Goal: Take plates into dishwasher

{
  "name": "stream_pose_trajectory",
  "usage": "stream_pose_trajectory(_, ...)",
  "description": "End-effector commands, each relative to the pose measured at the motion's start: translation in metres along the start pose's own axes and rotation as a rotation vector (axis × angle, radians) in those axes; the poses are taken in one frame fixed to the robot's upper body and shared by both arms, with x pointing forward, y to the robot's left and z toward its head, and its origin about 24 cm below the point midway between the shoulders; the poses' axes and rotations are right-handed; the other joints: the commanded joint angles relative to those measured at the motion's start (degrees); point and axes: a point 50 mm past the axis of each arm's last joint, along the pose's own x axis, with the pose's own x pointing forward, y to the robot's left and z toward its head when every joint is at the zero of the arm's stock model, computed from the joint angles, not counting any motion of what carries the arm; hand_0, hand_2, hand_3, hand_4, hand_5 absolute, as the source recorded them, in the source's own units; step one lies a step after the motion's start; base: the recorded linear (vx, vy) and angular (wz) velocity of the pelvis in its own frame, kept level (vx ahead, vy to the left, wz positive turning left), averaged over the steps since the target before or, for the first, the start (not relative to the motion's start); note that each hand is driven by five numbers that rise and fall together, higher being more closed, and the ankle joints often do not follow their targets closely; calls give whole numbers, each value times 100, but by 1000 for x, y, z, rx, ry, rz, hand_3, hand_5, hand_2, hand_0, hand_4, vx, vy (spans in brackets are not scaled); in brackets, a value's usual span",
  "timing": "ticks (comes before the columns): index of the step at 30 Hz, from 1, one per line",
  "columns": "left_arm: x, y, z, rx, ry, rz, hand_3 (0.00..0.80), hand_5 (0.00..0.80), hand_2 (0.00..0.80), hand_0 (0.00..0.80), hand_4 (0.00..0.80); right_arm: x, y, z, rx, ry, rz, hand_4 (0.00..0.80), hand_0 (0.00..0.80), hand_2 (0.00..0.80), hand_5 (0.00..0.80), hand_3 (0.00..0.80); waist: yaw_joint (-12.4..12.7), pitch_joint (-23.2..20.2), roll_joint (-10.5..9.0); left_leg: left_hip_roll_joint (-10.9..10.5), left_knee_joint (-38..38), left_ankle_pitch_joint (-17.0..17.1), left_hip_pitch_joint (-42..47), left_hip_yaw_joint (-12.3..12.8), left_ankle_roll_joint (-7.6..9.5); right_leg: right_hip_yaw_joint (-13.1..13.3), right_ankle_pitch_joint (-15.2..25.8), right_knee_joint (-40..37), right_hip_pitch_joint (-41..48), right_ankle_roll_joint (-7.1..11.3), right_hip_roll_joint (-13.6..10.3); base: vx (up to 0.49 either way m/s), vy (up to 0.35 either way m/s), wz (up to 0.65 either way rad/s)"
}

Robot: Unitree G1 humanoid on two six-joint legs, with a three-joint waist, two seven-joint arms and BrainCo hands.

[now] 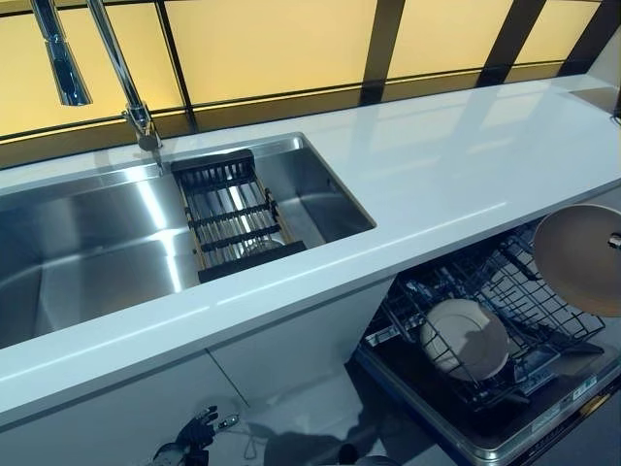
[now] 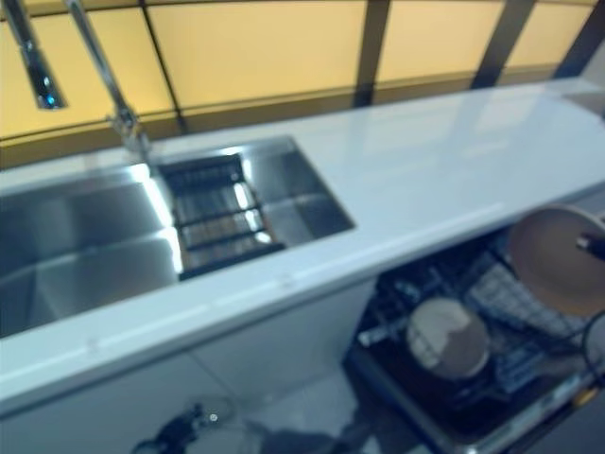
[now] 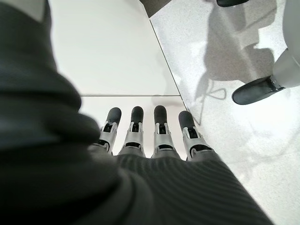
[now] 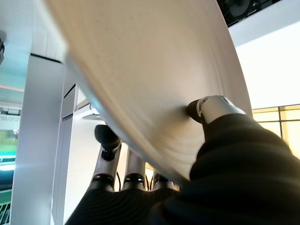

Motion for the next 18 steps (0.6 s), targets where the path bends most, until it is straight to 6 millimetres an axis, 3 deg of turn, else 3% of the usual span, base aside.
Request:
stream_pose_trajectory(1,2,19,24,67,-60,32,0,0,0,0,0,11,-11,10,55,12,-51,800,800,800,800,800,316,-49,-226,102,122,-675,393,-142,272,-294,298,182,-309,539,-334,0,0,0)
stream_pose_trajectory(11,4,10,28,62,-90,-8,0,0,0,0,0,16,30,17,92,65,49,800,800,800,800,800,389,60,-52,68,109,-655,354,-215,247,-354,286,186,-353,514,-400,0,0,0)
stream_pose_trajectory(18,5,9,40,52,-141,-24,0,0,0,0,0,20,38,24,112,81,73,800,800,800,800,800,410,218,147,44,166,-649,226,-292,223,-364,280,248,-498,496,-457,-41,-16,4)
